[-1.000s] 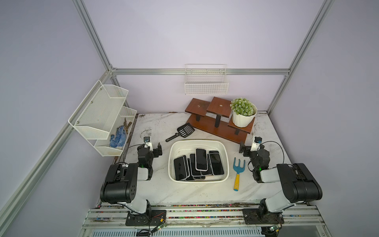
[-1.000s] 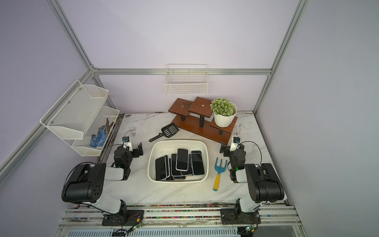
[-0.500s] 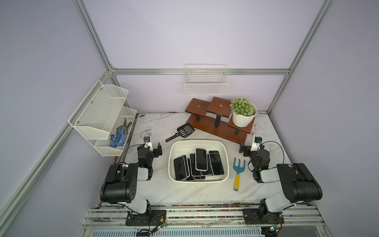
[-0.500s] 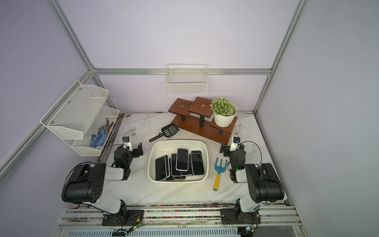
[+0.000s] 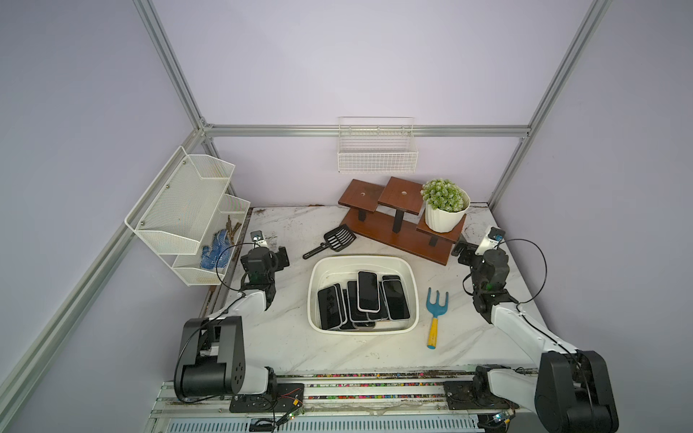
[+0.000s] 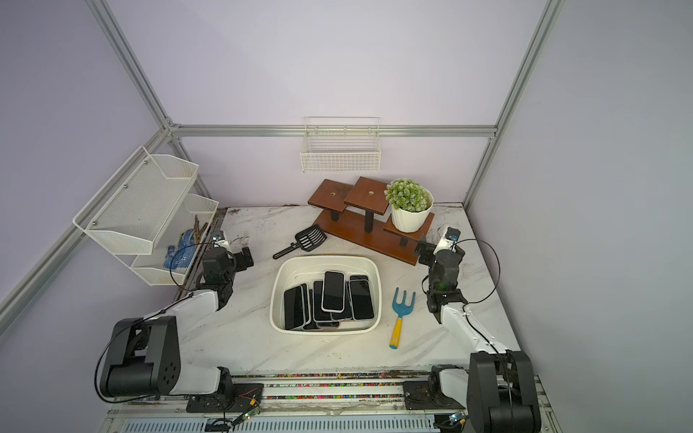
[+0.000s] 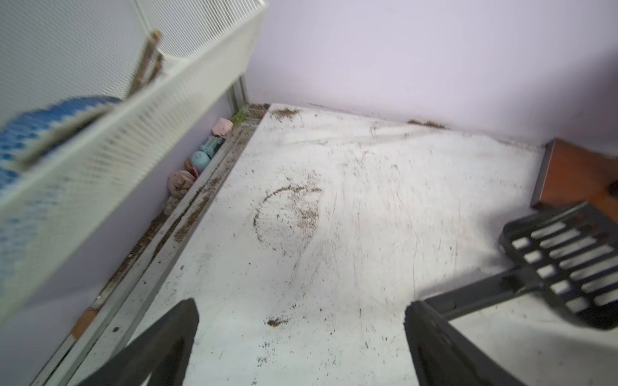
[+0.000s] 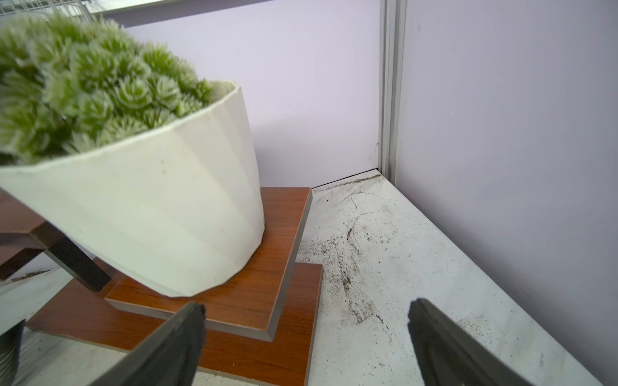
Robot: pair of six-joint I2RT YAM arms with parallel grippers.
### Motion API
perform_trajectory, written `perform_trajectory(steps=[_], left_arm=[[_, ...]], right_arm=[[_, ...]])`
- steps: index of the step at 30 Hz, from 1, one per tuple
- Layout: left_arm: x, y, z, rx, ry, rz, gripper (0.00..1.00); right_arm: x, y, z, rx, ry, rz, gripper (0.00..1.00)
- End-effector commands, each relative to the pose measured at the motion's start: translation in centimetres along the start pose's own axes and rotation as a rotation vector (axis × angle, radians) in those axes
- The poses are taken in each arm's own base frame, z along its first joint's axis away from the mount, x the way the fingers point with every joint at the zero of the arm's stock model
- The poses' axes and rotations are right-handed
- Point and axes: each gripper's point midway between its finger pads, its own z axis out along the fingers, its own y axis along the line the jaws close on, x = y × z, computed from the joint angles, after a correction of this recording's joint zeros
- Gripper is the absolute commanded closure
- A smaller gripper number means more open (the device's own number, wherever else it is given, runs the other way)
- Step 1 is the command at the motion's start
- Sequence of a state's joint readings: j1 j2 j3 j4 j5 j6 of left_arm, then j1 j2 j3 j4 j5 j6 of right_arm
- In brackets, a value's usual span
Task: Take the phone out of the storage box
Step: Pick up the phone from the storage box.
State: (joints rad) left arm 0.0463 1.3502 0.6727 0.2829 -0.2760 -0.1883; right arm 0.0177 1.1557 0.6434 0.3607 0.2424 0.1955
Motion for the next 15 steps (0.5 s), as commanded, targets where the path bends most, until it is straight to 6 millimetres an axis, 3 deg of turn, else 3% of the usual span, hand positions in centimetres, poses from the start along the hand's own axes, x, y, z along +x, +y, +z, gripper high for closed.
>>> perform_trajectory(steps=[1,3,7,15], left_arm=[[2.1,1.5,-2.2,-0.088,0.154,-0.084,0.00],[1.7,0.9,-3.3,-0.062,0.203,-0.102,0.00],[0.5,-2.8,-5.1,0.119,0.297,-0.099,0.00],[-1.3,-8.4,-10.1,0.389,0.417,-0.141,0.00]], right_arm=[[3.1,-0.2,-1.5,0.029,0.279,0.022,0.00],[1.7,1.8,-2.3,-0.057,0.338,0.046,0.00],[-0.3,4.9,-4.6,-0.206,0.421,0.101,0.00],[-1.8,8.1,-8.5,-0.308,0.591,0.157,0.00]])
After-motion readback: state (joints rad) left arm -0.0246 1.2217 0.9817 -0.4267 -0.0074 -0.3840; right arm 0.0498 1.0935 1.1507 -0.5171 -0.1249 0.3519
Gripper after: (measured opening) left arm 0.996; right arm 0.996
